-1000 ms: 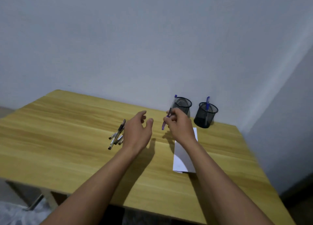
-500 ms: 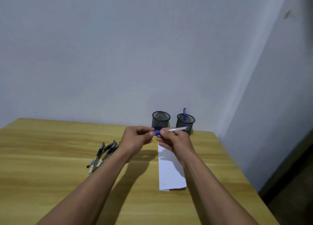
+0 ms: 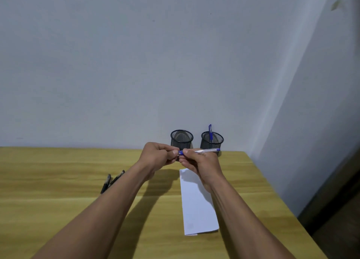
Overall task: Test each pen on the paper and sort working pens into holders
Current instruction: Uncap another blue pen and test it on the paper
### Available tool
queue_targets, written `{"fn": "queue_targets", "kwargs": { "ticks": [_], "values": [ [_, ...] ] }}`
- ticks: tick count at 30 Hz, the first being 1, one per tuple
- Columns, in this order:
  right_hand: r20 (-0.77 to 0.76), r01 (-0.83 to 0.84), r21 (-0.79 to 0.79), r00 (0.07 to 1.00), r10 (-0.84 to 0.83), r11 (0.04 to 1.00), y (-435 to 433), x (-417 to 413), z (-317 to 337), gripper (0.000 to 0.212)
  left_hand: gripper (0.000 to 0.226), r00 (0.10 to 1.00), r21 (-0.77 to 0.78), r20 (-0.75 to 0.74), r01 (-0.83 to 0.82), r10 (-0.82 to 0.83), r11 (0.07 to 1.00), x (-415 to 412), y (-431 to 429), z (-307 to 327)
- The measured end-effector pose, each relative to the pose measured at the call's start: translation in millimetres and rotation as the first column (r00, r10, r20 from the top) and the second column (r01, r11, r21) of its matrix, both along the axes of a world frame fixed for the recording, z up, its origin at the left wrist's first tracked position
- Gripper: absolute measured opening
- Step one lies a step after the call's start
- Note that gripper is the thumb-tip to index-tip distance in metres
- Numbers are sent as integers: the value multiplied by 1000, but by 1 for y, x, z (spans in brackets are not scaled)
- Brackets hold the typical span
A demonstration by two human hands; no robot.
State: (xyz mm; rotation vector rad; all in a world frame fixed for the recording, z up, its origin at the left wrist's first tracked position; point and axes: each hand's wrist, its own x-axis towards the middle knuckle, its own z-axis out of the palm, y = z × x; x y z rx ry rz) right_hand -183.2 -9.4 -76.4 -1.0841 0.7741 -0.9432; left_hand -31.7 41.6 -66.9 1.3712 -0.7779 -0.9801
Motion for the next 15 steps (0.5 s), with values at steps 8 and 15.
{"fn": "queue_targets", "kwargs": {
  "ticks": [8, 15],
  "values": [
    [-13, 65, 85, 998, -64, 994, -14, 8, -27, 12, 9, 998, 92, 48, 30, -34, 995, 9, -23, -19],
    [-35, 62, 85, 998, -59, 994, -26, 6, -33, 17, 7, 997, 142, 39, 60, -67, 988, 9, -33, -20]
  ]
}}
